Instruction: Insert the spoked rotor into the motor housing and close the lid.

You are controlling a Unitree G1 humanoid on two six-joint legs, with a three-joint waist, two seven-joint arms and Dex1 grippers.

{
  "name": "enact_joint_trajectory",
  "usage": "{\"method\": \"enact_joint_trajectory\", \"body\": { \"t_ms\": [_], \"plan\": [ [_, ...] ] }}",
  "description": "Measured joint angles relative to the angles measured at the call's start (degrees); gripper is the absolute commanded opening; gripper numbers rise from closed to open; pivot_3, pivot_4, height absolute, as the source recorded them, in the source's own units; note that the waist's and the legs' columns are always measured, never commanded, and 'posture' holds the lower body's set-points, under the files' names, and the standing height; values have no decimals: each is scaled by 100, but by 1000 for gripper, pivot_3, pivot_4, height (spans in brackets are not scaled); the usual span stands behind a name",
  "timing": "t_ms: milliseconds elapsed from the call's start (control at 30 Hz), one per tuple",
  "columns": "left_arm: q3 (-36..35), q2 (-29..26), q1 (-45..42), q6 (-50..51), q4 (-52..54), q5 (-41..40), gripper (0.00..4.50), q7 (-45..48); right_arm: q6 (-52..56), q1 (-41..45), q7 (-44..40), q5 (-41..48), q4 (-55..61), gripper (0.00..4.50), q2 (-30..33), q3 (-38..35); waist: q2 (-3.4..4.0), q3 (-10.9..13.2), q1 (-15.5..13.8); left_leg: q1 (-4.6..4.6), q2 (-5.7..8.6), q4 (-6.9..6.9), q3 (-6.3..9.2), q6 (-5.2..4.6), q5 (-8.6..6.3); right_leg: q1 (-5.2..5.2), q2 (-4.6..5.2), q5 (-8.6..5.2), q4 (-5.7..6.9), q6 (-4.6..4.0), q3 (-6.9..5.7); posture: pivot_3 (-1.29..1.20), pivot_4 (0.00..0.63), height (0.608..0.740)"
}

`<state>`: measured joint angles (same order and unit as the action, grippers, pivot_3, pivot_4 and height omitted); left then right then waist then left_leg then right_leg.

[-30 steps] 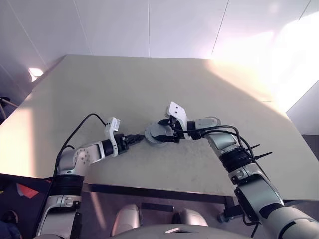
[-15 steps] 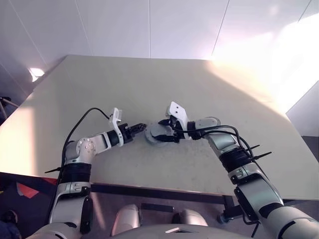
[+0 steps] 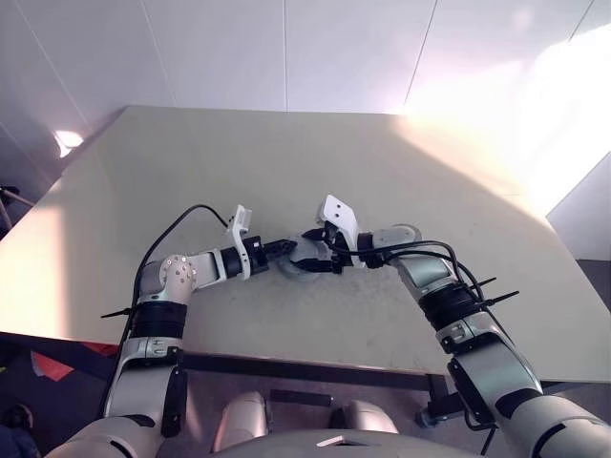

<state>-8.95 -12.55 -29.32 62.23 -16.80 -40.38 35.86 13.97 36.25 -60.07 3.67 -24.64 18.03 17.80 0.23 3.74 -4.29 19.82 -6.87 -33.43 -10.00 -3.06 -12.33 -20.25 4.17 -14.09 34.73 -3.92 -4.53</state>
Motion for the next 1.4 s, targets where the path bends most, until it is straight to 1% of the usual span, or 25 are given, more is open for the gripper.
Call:
{"method": "enact_joint_trajectory", "body": {
  "t_ms": [167,200,267,600,867,1000,1200,1267,1400],
  "plan": [
    [38,-41,1,-64,0,31,15,-55,18,5,43,-1,-37,3178,-8,15,0,0,0,-23,0,1,0,2,0,21,0,-2,-1,3,1,0,0,740],
    [44,-58,7,-77,0,37,0,-60,33,12,29,1,-37,3921,-7,14,0,0,1,-25,0,1,0,2,0,23,0,-2,-1,4,0,0,0,740],
    [45,-68,23,-91,1,48,0,-70,130,16,-33,21,-34,4491,3,4,0,0,1,-22,0,2,0,2,0,20,0,-3,-2,4,0,0,0,740],
    [50,-102,45,-124,46,119,0,-144,590,-117,-75,179,569,4491,199,-212,0,1,-35,24,0,3,0,-6,-4,-18,0,-1,-7,1,-1,0,0,740],
    [50,-101,59,-134,49,121,0,-79,1491,-107,172,876,1230,4491,326,-1023,-1,3,-56,23,0,7,0,-6,-4,-20,0,-1,-9,2,-1,0,0,740],
    [58,-91,87,-156,70,122,0,8,2373,5,568,1231,1263,4491,362,-1468,-1,3,-87,25,0,9,-1,-5,-4,-23,0,-1,-10,2,-1,0,0,740],
    [112,-95,118,-159,95,122,0,84,4378,17,1038,1827,1205,4491,633,-2056,0,4,-137,29,0,11,-2,-5,-4,-25,0,-1,-14,2,-1,0,0,740],
    [123,-99,121,-171,98,124,0,87,5198,6,1160,2102,1204,4491,696,-2292,0,4,-141,27,0,11,-2,-4,-3,-25,0,-1,-13,2,-1,0,0,740],
    [132,-106,136,-191,100,125,0,111,6296,-208,1374,2431,1243,4491,739,-2515,0,4,-172,27,0,11,-2,-2,-2,-25,0,-2,-13,3,-1,0,0,740]
  ]
}}
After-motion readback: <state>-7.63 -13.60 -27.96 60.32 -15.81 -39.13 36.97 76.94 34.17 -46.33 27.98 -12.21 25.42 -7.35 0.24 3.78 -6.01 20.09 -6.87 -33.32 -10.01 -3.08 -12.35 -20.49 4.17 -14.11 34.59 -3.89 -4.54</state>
